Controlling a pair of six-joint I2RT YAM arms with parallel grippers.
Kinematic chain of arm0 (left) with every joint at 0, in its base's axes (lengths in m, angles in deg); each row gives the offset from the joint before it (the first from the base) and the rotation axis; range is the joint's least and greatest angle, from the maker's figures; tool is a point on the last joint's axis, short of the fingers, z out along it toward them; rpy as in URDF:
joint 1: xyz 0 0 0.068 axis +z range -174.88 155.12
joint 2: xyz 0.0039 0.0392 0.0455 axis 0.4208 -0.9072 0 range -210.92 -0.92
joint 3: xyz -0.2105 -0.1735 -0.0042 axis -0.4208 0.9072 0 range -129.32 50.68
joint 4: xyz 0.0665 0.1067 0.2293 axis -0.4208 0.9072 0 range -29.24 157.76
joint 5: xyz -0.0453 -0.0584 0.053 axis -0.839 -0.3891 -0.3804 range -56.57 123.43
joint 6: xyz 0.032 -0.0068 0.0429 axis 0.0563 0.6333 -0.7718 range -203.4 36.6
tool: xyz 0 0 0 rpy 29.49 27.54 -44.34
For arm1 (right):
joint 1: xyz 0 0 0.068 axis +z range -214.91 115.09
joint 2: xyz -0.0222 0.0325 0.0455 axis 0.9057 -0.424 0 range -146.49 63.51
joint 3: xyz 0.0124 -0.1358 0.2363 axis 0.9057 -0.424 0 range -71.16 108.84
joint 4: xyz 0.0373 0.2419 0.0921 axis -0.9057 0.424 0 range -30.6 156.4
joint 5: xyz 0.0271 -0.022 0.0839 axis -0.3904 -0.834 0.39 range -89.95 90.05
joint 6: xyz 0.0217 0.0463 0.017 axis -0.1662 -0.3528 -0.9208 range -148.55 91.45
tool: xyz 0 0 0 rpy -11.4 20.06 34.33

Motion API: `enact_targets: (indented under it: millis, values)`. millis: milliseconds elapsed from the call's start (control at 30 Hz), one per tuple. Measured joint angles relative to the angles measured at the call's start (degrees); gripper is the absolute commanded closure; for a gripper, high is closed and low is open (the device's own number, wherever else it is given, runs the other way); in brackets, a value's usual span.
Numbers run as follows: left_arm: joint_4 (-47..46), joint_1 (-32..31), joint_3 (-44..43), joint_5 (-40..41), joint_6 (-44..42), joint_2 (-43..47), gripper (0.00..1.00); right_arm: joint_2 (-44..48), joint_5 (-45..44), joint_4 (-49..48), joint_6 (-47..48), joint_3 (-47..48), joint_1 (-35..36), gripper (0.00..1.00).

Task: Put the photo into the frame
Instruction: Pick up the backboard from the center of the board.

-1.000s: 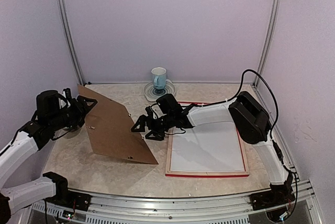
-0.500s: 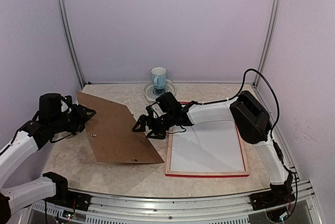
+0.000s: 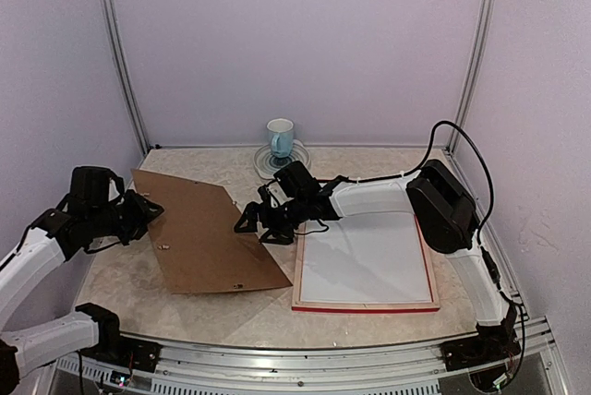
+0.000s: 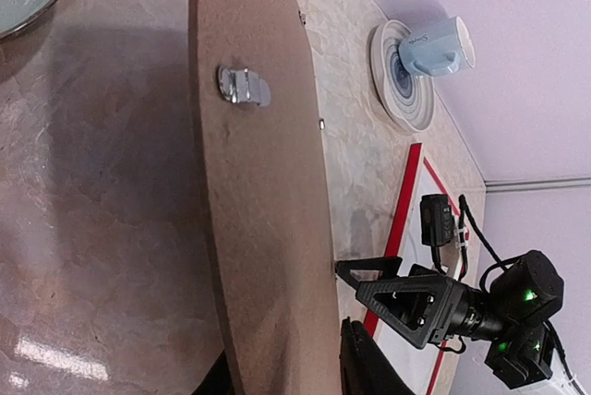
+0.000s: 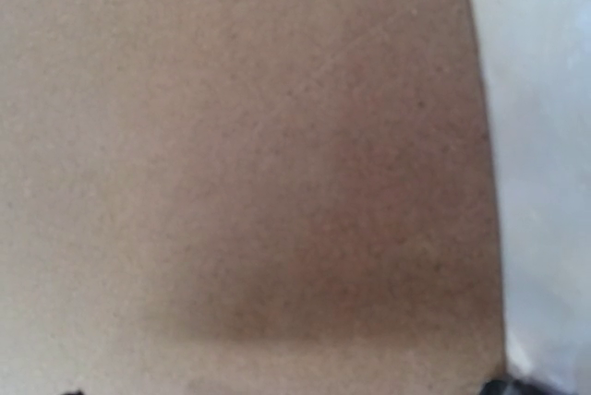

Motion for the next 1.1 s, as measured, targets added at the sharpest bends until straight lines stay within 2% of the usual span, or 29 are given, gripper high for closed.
enact_targets:
  millis: [100,167,400,767,1100]
  values:
    - [-0.1,0.0,0.3,0.3,0.5,1.5,0.75,0.0,0.0,0.0,0.0,0.0,0.0,0.01]
    - [0.0,0.0,0.3,0.5,0.8,2.1,0.83,0.0,0.0,0.1,0.0,0.0,0.0,0.01]
    - [-0.2,0.0,0.3,1.3,1.3,1.9,1.0,0.0,0.0,0.2,0.0,0.1,0.0,0.01]
    - [-1.5,0.3,-1.2,0.1,2.0,-0.9,1.0,0.0,0.0,0.9,0.4,0.3,-0.5,0.01]
    - [3.3,0.3,-7.1,0.2,-0.3,-1.0,1.0,2.4,-0.4,4.4,1.3,-0.4,-3.7,0.01]
